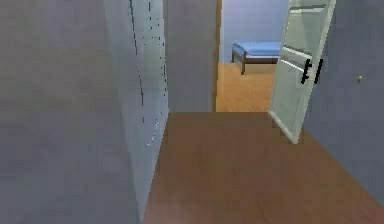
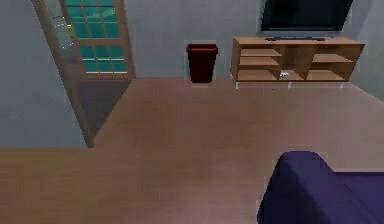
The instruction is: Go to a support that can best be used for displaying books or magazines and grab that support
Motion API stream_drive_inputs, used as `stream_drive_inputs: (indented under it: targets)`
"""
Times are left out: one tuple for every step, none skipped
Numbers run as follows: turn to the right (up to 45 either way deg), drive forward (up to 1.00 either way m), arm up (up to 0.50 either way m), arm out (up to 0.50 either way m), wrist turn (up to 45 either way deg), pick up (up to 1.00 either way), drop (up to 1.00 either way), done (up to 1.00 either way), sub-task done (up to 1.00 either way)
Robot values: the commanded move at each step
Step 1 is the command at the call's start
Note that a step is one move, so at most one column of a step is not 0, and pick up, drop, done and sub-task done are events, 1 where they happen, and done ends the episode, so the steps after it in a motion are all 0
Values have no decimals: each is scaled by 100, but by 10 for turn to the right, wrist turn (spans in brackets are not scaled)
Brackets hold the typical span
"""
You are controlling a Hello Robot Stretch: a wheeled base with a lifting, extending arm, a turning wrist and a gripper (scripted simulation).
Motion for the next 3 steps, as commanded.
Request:
stream_drive_inputs:
  targets:
    - [0, 10, 0, 0, 0, 0, 0, 0, 0]
    - [450, 0, 0, 0, 0, 0, 0, 0, 0]
    - [300, 0, 0, 0, 0, 0, 0, 0, 0]
